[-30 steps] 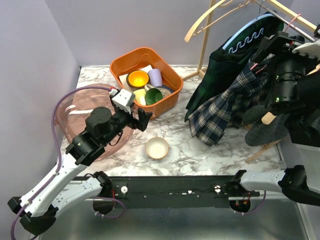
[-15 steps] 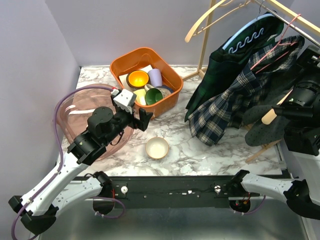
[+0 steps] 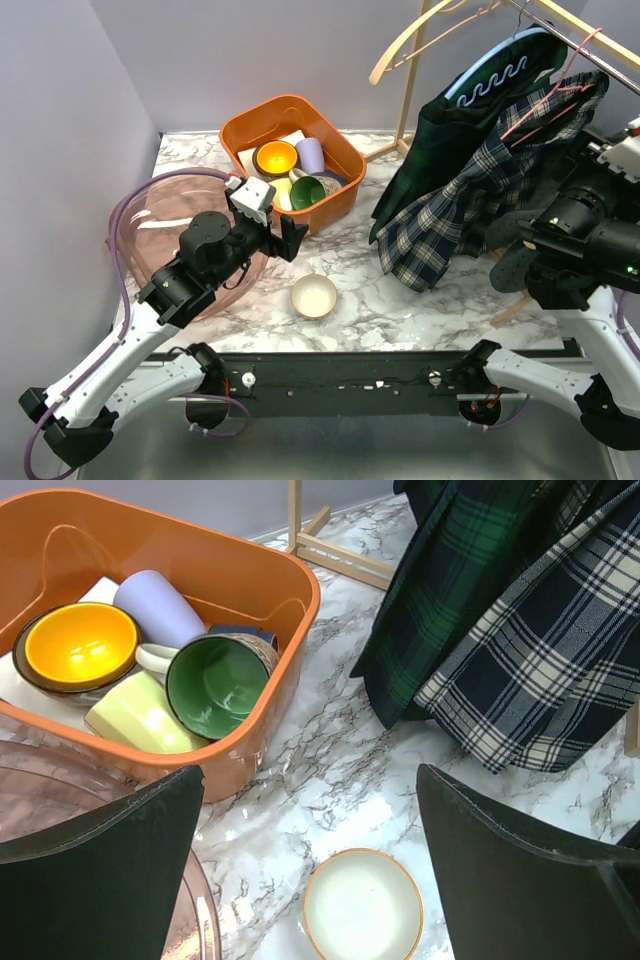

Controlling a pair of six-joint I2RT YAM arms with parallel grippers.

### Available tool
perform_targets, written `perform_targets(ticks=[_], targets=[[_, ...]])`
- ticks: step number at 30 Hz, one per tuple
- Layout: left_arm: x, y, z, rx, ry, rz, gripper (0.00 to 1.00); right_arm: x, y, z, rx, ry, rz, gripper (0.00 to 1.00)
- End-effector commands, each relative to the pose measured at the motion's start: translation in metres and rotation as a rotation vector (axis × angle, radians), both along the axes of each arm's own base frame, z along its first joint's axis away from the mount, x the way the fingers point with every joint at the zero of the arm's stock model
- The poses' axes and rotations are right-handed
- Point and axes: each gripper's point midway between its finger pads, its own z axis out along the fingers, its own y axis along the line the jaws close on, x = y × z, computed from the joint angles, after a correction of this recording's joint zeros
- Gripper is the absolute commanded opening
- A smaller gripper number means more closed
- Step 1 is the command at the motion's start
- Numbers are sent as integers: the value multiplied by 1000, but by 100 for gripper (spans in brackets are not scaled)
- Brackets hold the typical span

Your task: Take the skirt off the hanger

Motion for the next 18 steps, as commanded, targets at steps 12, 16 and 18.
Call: perform_targets(ticks=[12,16,18], targets=[[8,-5,-10,20,26,12,99,-1,0,19,66,-20,13,87],[8,-5,-8,22,26,12,99,-18,-14,59,108,-97,47,93],[9,-4,-7,24,23,18,99,-21,-16,70,110,-153,82,93]])
